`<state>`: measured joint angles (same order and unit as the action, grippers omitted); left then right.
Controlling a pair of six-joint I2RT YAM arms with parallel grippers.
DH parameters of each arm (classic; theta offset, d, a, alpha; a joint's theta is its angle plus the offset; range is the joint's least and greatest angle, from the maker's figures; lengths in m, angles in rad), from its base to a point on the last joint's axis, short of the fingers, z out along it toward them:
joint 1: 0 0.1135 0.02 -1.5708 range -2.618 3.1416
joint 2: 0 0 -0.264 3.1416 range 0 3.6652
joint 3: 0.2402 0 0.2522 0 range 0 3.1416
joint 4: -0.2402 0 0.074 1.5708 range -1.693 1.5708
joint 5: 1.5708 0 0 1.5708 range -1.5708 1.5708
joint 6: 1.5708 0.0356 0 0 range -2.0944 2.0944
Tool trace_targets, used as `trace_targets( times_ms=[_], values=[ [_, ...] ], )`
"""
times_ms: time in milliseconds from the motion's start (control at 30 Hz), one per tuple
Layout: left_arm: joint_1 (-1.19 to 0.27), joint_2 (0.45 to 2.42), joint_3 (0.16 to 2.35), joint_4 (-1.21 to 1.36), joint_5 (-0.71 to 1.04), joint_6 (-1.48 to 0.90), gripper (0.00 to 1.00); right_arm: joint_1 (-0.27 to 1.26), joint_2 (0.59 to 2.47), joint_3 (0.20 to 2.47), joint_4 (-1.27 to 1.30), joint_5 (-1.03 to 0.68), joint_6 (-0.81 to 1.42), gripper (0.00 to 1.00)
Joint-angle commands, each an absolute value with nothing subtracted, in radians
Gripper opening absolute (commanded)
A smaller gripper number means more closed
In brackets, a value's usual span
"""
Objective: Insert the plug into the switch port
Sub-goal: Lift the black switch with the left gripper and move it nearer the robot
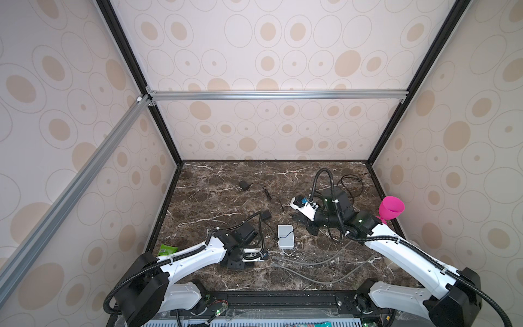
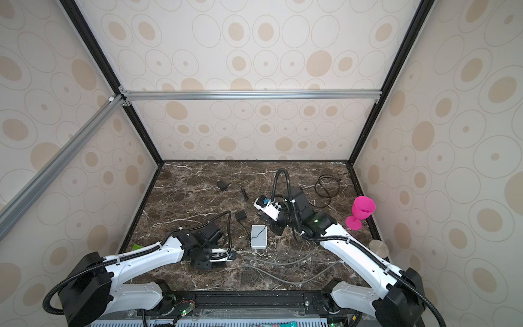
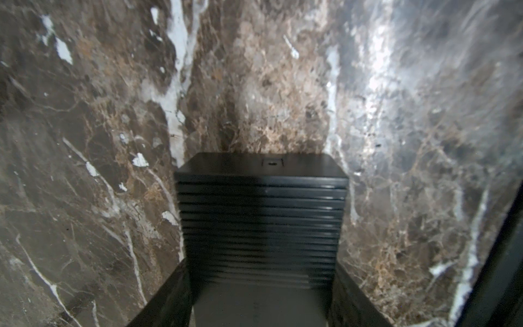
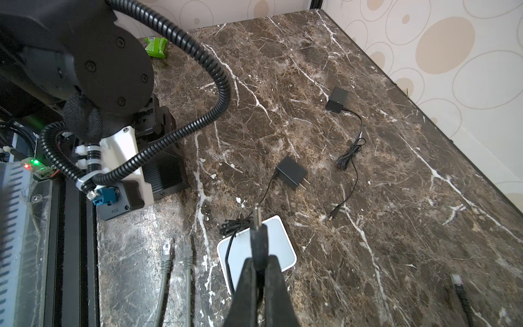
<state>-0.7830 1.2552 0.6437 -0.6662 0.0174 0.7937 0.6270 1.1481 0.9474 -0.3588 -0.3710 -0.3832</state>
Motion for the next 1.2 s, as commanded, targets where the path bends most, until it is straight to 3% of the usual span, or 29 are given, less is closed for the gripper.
trace_targets(
  times_ms=[0, 200, 267, 467, 567, 667, 733, 800, 833, 933, 1067, 1167],
  values=[
    [-0.778, 1.245, 0.64, -0.644, 0.019, 0.827, 0.55, 0.626, 1.142, 0.961, -0.384, -0.364, -0.382, 0.0],
    [-0.774, 1.165, 0.632, -0.654, 0.048, 0.805, 0.75, 0.63, 1.205, 1.085, -0.422, -0.356, -0.4, 0.0],
    [-0.773, 1.126, 0.626, -0.655, 0.035, 0.797, 0.98, 0.63, 1.241, 1.154, -0.447, -0.332, -0.415, 0.0],
    [-0.775, 0.986, 0.674, -0.675, 0.035, 0.719, 0.98, 0.637, 1.398, 1.378, -0.51, -0.33, -0.517, 0.0],
    [-0.773, 0.877, 0.739, -0.621, 0.005, 0.543, 0.98, 0.681, 1.441, 1.394, -0.517, -0.353, -0.628, 0.0],
    [-0.775, 0.759, 0.81, -0.533, -0.137, 0.27, 0.99, 0.757, 1.453, 1.33, -0.518, -0.335, -0.741, 0.0],
    [-0.785, 0.685, 0.864, -0.551, -0.198, 0.234, 0.96, 0.804, 1.462, 1.275, -0.523, -0.31, -0.778, 0.0],
    [-0.781, 0.626, 0.947, -0.534, -0.363, 0.038, 0.97, 0.841, 1.471, 1.224, -0.526, -0.293, -0.789, 0.0],
    [-0.782, 0.602, 0.983, -0.526, -0.353, 0.017, 0.94, 0.862, 1.478, 1.203, -0.529, -0.283, -0.793, 0.0],
    [-0.779, 0.641, 1.087, -0.607, -0.288, -0.026, 0.94, 0.931, 1.497, 1.163, -0.555, -0.236, -0.797, 0.0],
    [-0.779, 0.776, 1.177, -0.812, -0.363, -0.386, 0.96, 1.014, 1.56, 1.169, -0.624, -0.17, -0.754, 0.0],
    [-0.778, 0.783, 1.08, -0.882, -0.315, -0.646, 0.98, 1.045, 1.621, 1.196, -0.653, -0.172, -0.655, 0.0]
  ],
)
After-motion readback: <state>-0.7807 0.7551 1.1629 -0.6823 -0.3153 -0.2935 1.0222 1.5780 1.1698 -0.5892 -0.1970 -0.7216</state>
